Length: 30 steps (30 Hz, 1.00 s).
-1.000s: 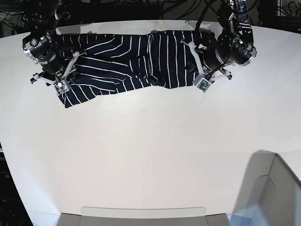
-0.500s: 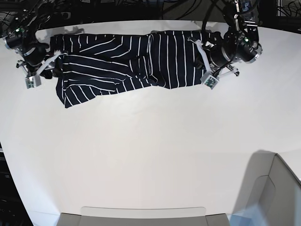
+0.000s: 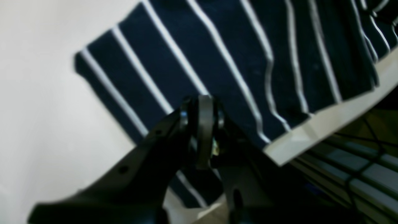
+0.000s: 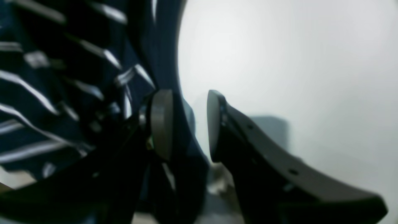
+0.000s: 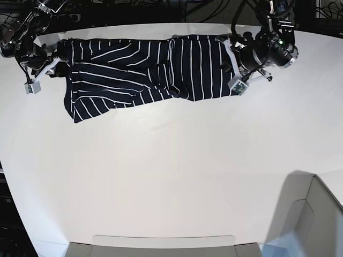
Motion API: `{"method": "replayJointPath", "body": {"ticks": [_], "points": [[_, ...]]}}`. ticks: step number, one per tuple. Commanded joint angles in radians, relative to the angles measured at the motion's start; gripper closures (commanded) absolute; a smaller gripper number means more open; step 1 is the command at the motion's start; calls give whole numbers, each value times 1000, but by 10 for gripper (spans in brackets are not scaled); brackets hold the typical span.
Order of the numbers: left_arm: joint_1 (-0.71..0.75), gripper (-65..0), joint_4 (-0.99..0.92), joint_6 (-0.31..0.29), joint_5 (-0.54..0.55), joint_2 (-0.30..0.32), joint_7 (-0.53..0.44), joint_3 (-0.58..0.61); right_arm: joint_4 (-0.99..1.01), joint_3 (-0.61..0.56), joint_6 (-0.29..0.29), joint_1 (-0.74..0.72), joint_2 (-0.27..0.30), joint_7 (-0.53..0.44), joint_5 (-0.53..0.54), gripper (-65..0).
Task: Fold the T-shirt properly
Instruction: 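Release the left gripper and regrasp the strip end with the right gripper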
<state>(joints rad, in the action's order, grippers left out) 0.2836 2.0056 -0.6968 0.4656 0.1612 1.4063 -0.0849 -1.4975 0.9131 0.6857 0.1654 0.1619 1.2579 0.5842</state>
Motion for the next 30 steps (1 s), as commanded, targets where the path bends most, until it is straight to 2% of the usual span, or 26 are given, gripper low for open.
{"method": "replayJointPath", "body": {"ticks": [1,6,10,17,19,24,28,30], "points": [[-5,-32,13,-1,11,4,-10,-2,10,-1,12,-7,23,15,-11,-195],[-5,-32,13,-1,11,4,-10,-6,85,-7,12,-8,57,13,-11,-195],[-5,-32,13,-1,11,4,-10,-2,96,-79,12,-3,81,15,-10,-196],[-5,-32,13,-1,11,2,-10,-2,99,-105,12,3,80,19,-11,-197],[-5,-32,13,-1,11,2,-10,-2,99,-107,12,3,80,21,-11,-220],[-5,-32,13,-1,11,-1,-10,-2,99,-107,12,1,78,21,-11,-326],[-5,-32,13,-1,11,-1,-10,-2,99,-148,12,-7,74,18,-7,-329],[-5,-32,13,-1,11,-1,-10,-2,99,-154,12,-13,43,19,-7,-329]]}}
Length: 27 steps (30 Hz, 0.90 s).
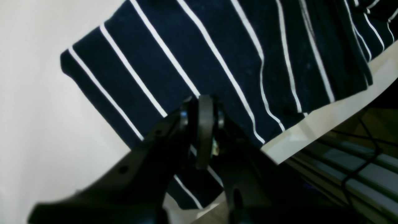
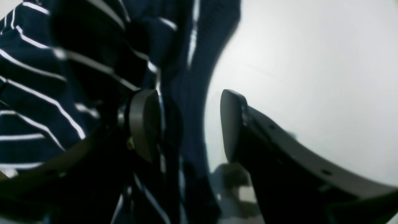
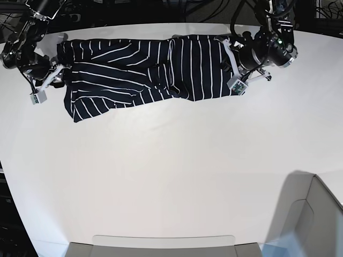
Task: Fold the T-shirt properly
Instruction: 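Release the left gripper and regrasp the strip end with the right gripper, then lift the strip end with the right gripper and fold it over toward the left gripper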
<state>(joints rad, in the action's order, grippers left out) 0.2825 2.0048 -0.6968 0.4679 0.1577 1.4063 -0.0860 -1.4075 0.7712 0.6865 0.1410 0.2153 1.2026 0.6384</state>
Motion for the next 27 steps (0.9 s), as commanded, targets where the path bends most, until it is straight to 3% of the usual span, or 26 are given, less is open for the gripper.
{"method": "replayJointPath", "body": {"ticks": [1,6,13,15,20,27], "points": [[-4,-32,14,-1,9,3,-10,-1,9,-14,12,3,-26,76,-61,-329],[-4,-32,14,-1,9,3,-10,-1,10,-31,12,-13,-96,78,-62,-329],[-4,-32,14,-1,9,3,-10,-1,83,-195,12,-60,-107,70,-101,-312],[-4,-32,14,-1,9,3,-10,-1,113,-206,12,-82,-112,70,-111,-259],[-4,-31,14,-1,9,3,-10,-10,122,-233,12,-133,-129,70,-196,0],[-4,-31,14,-1,9,4,-10,-11,122,-180,12,-237,-133,70,-351,0]]}}
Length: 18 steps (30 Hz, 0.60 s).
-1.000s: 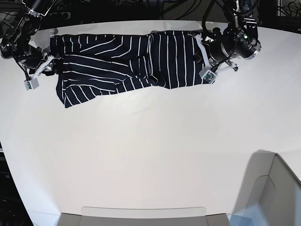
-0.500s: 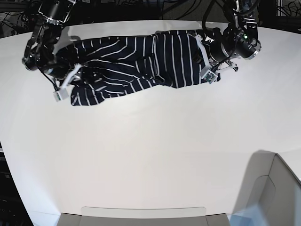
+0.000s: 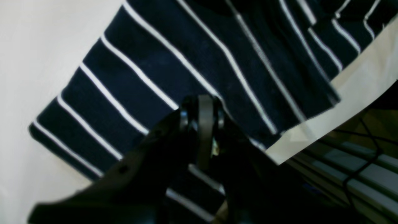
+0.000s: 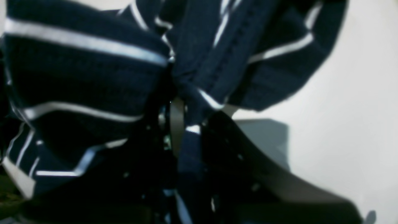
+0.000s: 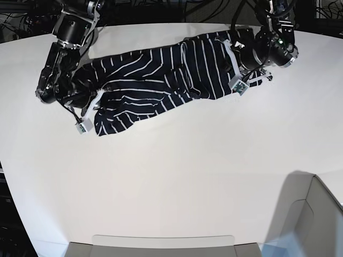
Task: Fold the T-shirt properly
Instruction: 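Lift the strip end with the right gripper and fold it over toward the left gripper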
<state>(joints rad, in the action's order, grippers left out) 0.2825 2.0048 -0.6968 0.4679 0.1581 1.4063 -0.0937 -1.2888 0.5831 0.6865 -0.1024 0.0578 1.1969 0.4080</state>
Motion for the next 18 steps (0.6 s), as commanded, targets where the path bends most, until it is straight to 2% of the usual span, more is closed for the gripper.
{"method": "replayJointPath", "body": {"ticks": [1,4,5,12,16,18], "points": [[-4,-31,14,-1,9,4,-10,-4,4,53,12,-16,26,77,-136,0],[-4,-31,15,-1,9,4,-10,-5,15,151,12,-82,40,76,-179,0],[-4,-31,15,-1,10,4,-10,-5,22,166,12,-105,60,74,-191,0],[-4,-31,15,-1,10,2,-10,-16,54,208,12,-194,161,74,-206,0],[34,-31,15,-1,10,5,-10,-142,-90,202,12,-199,156,82,-205,0],[40,-31,15,-1,10,7,-10,-206,-176,176,12,-193,115,100,-211,0]]}}
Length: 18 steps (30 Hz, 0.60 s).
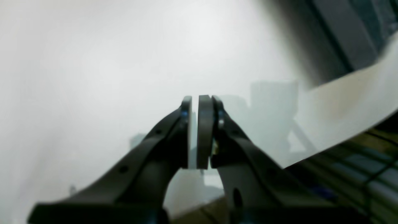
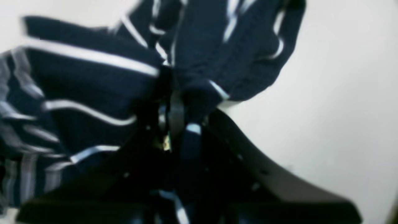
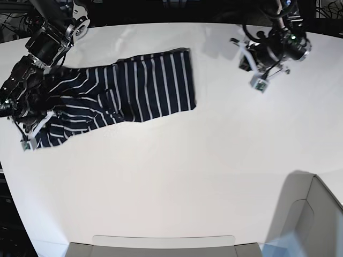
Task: Fold the T-shirt properly
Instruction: 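Lift the strip end with the right gripper and fold it over toward the left gripper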
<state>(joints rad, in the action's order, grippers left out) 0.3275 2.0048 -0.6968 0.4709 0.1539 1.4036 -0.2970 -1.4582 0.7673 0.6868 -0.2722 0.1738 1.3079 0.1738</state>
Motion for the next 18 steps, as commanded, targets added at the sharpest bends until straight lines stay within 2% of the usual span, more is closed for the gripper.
{"method": "replayJointPath", "body": {"ticks": [1,4,8,13,18], "points": [[2,-31,14,-1,5,13,-7,-40,-59,-32,11,-3,-21,6,23,0],[38,-31,14,-1,5,34,-7,-113,-226,-127,11,50,-87,49,23,0],[43,-31,-17,-1,5,48,-7,-127,-410,-268,11,150,-182,51,22,0],[38,-31,-88,-1,5,52,-7,-126,-508,-447,11,222,-248,26,-52,0],[38,-31,-92,-1,5,49,-7,-126,-517,-635,-100,311,-256,-100,-104,0]]}}
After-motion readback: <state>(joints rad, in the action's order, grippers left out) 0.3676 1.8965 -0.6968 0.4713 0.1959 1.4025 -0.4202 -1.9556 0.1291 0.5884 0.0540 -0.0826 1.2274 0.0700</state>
